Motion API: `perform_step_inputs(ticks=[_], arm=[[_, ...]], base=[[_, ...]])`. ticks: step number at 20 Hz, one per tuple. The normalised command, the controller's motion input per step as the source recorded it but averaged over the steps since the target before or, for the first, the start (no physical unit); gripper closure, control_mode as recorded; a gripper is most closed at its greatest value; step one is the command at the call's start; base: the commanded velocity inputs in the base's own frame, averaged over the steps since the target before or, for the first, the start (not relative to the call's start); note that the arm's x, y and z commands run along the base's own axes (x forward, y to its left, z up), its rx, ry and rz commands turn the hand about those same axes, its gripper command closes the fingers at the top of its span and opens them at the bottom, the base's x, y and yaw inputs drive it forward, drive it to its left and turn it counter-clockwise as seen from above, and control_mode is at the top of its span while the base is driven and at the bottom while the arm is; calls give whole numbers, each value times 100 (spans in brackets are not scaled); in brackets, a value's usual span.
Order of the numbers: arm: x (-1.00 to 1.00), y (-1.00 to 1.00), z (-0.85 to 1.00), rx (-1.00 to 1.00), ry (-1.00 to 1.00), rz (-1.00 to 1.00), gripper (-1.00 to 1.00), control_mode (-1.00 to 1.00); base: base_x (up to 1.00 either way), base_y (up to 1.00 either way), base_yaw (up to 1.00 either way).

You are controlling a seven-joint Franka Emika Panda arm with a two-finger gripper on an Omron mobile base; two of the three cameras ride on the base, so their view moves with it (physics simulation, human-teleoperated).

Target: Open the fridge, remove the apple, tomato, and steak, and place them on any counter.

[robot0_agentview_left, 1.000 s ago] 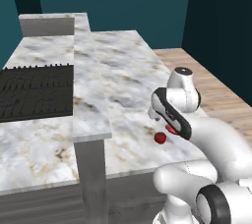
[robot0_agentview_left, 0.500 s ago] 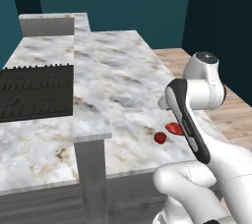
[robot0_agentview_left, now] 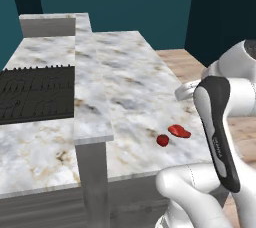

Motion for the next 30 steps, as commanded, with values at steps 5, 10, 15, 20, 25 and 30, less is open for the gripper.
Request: perform_step_inputs(ticks=[5, 10, 15, 20, 25, 30], arm=[[-57, 9, 42, 0, -17, -5, -100, -100], [-23, 18, 0, -4, 0, -3, -100, -100], [-39, 0, 0, -1, 0, -2, -100, -100], [-20, 0, 0, 0, 0, 0, -100, -100], [0, 0, 0, 0, 0, 0, -100, 100], [0, 0, 0, 0, 0, 0, -100, 100]], base=[[0, 0, 0], [0, 0, 0], [0, 0, 0], [0, 0, 0], [-15, 1, 12], [-59, -2, 61]])
